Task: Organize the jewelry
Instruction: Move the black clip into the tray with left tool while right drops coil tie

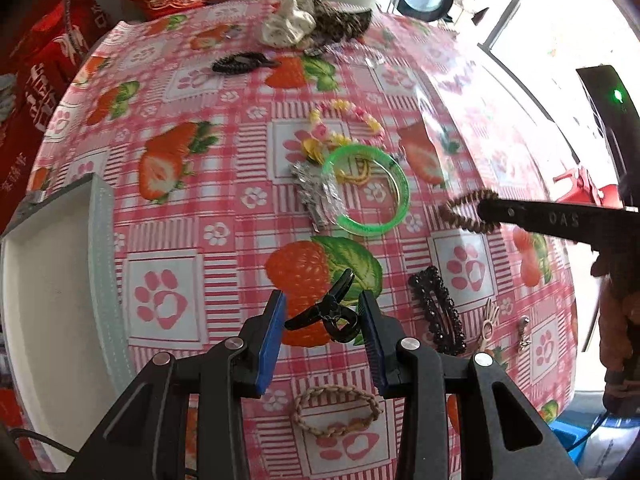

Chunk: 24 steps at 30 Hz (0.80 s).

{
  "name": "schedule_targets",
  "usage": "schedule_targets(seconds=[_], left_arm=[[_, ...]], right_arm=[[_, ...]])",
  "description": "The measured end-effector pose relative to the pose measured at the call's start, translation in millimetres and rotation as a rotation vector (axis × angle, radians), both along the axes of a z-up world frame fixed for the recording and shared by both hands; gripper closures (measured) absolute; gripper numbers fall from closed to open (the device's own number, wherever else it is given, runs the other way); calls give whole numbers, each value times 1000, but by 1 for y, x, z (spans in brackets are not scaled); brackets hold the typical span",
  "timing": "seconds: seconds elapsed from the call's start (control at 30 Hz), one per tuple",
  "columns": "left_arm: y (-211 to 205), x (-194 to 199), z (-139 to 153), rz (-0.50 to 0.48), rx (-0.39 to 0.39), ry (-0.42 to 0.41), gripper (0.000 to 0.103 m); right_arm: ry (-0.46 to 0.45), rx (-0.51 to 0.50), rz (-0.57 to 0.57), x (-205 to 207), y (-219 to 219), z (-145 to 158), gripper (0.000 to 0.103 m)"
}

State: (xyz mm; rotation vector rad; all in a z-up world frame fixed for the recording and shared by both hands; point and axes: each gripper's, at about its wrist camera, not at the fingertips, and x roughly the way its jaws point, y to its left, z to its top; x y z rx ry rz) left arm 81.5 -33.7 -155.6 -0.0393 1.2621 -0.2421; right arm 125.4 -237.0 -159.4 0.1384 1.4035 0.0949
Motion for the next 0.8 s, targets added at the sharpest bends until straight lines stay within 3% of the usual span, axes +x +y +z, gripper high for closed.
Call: schedule_targets(seconds=[0.4,0.8], left_arm=[[70,-19,31,137,5,-49,59],[181,-31,36,328,79,-77,59]], right_arm=[[-44,78,66,-5,56,40,91],[-93,188,264,12,182,67,91]])
